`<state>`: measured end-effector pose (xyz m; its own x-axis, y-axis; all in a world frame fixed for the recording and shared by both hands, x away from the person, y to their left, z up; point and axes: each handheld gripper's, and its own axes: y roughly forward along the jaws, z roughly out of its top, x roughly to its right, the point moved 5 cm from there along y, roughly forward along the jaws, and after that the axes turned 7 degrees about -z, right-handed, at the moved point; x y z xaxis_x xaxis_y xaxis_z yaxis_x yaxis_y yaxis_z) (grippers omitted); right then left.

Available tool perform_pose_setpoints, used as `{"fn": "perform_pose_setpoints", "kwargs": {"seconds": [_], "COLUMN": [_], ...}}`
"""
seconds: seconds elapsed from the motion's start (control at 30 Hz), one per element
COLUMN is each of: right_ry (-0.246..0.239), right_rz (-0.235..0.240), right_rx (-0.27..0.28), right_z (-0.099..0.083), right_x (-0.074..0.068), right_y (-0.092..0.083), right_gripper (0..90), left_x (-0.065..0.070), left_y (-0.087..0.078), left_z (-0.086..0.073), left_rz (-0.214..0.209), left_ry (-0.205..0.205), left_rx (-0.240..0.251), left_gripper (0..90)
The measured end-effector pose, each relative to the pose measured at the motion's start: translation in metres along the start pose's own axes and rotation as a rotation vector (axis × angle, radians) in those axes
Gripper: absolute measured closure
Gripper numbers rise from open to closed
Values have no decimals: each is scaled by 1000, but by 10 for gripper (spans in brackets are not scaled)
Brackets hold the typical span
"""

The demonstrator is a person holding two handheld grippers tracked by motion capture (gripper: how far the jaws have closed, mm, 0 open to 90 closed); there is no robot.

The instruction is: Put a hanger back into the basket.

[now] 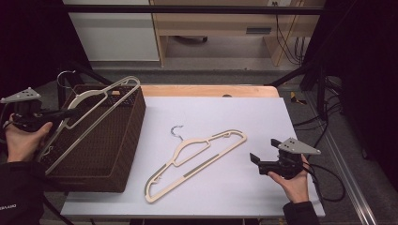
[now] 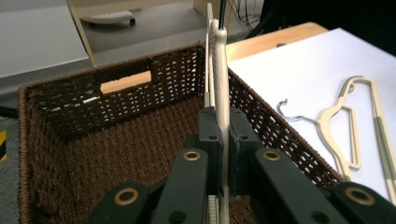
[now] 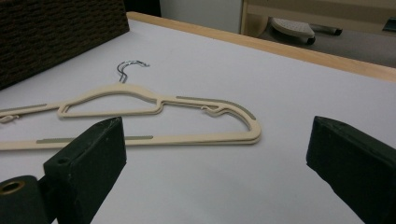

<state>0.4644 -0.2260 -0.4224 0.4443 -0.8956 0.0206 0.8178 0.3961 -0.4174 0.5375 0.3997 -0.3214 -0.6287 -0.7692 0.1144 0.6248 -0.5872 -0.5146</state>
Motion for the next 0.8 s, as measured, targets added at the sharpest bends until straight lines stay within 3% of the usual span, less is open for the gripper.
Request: {"fn": "perform_pose_setpoints", "kwargs": {"seconds": [0.23, 0.57, 0.67, 0.8], "right_ry": [2, 7, 2, -3], "right_rz": [-3, -2, -1, 2], "right_rx": [-3, -9, -16, -18], "right_z": [-1, -2, -3, -3], "right_x": [-1, -1, -2, -2], "right_y": [1, 3, 5, 5], "right_gripper": [49, 49, 48, 48], "left_x": [-5, -21, -23, -25], "left_y": [12, 4, 11, 27], "left_z": [-4, -28, -37, -49], "left_rz": [3, 22, 24, 49], "left_ry": [3, -32, -49, -59], "left_rx": [-41, -108, -120, -174], "left_gripper": [861, 861, 860, 860]}}
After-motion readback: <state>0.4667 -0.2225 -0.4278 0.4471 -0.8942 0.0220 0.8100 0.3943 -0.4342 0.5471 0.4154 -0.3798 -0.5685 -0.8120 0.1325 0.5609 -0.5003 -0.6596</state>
